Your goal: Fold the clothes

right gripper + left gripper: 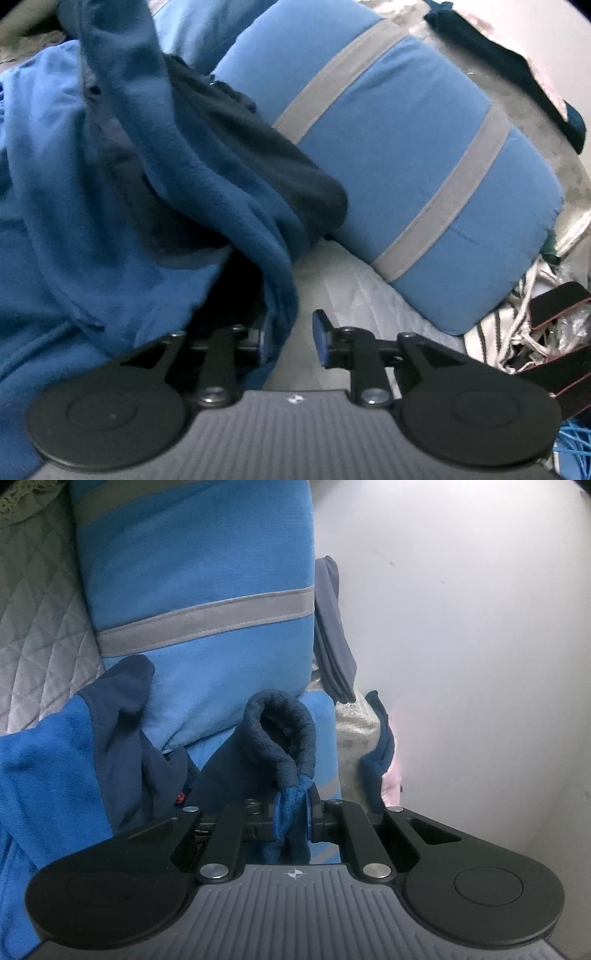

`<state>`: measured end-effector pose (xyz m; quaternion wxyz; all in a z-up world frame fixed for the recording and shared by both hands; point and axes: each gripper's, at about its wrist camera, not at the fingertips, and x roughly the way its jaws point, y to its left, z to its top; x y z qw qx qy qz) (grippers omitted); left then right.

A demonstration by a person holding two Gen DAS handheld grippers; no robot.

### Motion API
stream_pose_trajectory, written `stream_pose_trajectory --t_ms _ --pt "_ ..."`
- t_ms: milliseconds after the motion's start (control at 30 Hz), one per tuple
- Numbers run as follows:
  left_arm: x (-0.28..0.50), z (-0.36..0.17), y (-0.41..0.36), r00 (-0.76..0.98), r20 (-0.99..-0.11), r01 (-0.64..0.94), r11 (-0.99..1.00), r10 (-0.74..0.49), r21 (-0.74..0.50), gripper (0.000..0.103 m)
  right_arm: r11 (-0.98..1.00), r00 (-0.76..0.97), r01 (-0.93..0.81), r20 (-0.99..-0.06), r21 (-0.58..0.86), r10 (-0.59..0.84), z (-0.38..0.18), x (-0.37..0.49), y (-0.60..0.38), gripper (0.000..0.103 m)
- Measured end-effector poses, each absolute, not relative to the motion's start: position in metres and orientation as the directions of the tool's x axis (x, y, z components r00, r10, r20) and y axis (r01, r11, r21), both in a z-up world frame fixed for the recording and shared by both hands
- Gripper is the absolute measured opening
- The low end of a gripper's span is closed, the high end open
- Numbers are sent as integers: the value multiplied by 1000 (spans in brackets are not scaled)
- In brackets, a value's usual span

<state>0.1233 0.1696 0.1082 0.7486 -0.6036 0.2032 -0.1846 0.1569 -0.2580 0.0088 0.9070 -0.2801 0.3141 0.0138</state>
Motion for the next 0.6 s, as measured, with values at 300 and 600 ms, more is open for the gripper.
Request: stream_pose_trajectory --t_ms 300,600 --pt "135 106 170 871 -89 -3 177 -483 -984 11 843 782 -223 -606 -490 -145 -1 169 -264 7" --pt "151 98 170 894 -139 -77 157 -427 -984 11 734 795 -312 -589 -603 -146 -20 153 -265 2"
